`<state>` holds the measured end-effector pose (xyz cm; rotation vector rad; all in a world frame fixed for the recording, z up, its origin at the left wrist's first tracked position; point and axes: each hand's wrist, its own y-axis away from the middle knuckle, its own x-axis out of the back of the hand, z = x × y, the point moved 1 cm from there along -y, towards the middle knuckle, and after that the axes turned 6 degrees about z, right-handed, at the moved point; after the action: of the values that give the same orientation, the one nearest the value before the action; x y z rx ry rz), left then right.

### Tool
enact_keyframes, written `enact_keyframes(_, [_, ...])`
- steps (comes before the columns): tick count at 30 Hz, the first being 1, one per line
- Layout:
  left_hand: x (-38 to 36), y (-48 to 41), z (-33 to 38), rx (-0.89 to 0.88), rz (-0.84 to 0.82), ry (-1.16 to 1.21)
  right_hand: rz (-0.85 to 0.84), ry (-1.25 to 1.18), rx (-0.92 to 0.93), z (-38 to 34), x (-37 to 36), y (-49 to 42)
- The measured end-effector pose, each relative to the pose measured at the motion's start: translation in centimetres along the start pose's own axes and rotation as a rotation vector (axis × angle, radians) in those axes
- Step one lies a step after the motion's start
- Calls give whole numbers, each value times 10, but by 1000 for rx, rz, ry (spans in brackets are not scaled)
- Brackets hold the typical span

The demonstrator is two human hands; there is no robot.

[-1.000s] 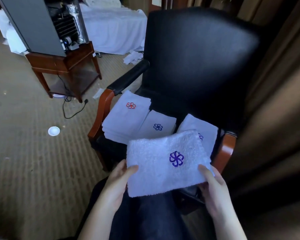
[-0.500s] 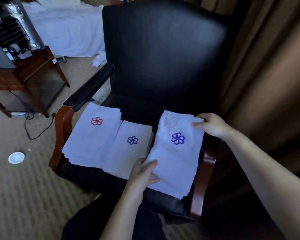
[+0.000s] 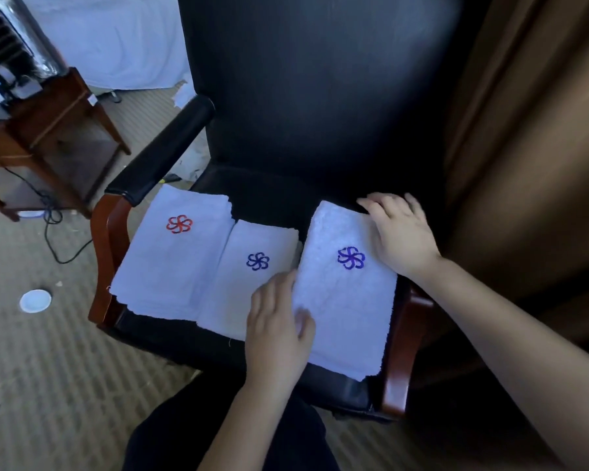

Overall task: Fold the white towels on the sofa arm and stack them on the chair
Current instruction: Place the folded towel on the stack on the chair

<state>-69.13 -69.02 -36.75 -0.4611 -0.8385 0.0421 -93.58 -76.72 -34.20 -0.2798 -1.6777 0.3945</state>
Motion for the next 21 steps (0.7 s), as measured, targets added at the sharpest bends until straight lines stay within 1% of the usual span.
enact_keyframes(1, [-6, -6, 8, -90, 6, 1, 10, -77, 93, -4, -3, -3])
enact_keyframes(3, [-27, -17, 23, -192, -64, -55, -96, -195, 194, -8, -15, -10])
enact_keyframes(4, [-40, -19, 28, -220, -118, -106, -175, -222, 195, -8, -22, -13])
enact_keyframes(6, [-66, -17, 29, -239, -218, -221, -325, -220, 125, -6, -35, -16])
enact_keyframes(8, [-83, -12, 21, -232, -264, -323, -386, -176, 61, -4, -48, -17])
enact_keyframes(12, [-96, -10, 12, -222, -237, -349, -453, -158, 6, -4, -61, -16])
enact_keyframes(17, [-107, -7, 12, -205, -193, -351, -584, -116, 24, 3, -68, -24])
enact_keyframes(21, [-110, -4, 9, -212, -171, -353, -595, -95, 32, 2, -73, -24])
